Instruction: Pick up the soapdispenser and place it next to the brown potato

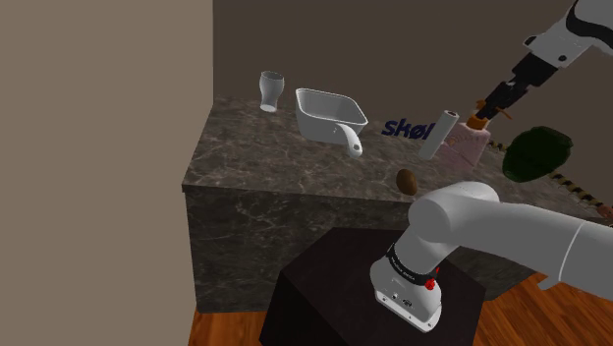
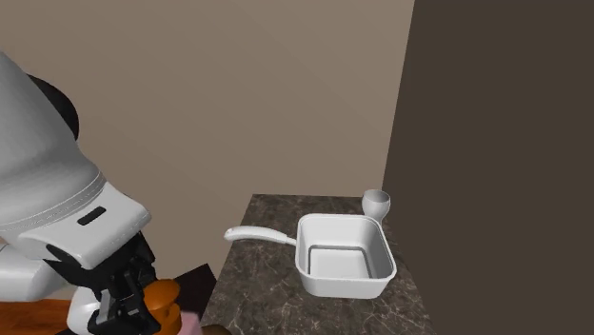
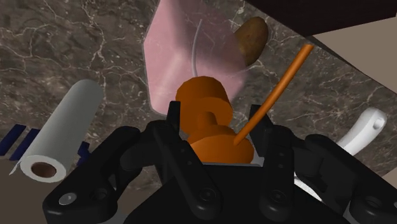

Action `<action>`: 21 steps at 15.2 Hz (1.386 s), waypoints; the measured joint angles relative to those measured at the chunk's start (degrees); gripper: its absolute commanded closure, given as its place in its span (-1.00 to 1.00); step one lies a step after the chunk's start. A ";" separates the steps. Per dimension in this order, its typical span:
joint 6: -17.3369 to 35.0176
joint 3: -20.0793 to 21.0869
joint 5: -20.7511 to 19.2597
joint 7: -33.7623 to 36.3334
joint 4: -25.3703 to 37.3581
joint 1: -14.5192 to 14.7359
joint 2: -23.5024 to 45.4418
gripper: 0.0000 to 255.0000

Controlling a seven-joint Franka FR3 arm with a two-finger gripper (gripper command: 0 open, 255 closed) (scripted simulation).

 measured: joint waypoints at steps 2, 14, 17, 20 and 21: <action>0.98 -0.49 -0.59 -0.05 -2.00 -0.45 -1.05 1.00; 7.10 -3.74 -4.00 0.11 -12.57 -2.65 -5.57 1.00; 8.68 -4.99 -5.24 -0.06 -15.28 -3.42 -6.73 1.00; 10.22 -6.03 -6.29 -0.02 -17.78 -4.07 -7.66 1.00; 10.53 -6.32 -6.58 -0.09 -18.31 -4.25 -7.89 1.00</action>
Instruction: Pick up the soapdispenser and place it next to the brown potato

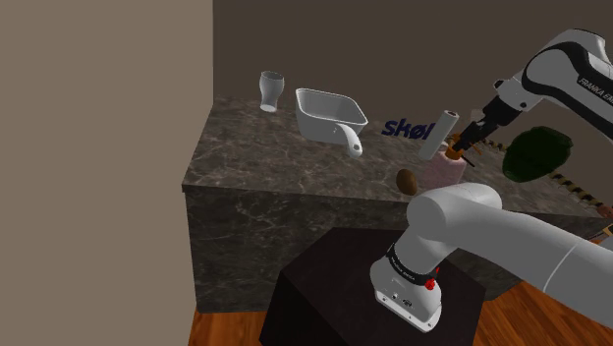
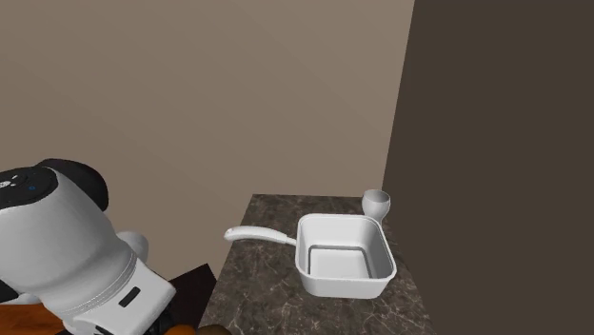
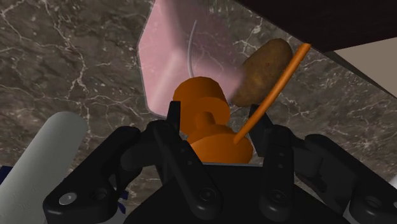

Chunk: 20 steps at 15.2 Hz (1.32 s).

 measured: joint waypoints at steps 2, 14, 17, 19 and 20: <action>0.22 -0.20 -0.21 -0.05 -0.40 -0.14 -0.19 1.00; -0.45 0.27 0.21 -0.08 0.50 0.04 0.04 -1.00; -3.98 2.36 2.12 -0.44 5.33 0.82 1.30 -1.00; -4.95 2.74 2.53 -0.67 6.83 1.08 1.81 -1.00; -5.07 2.78 2.58 -0.69 7.03 1.12 1.89 -1.00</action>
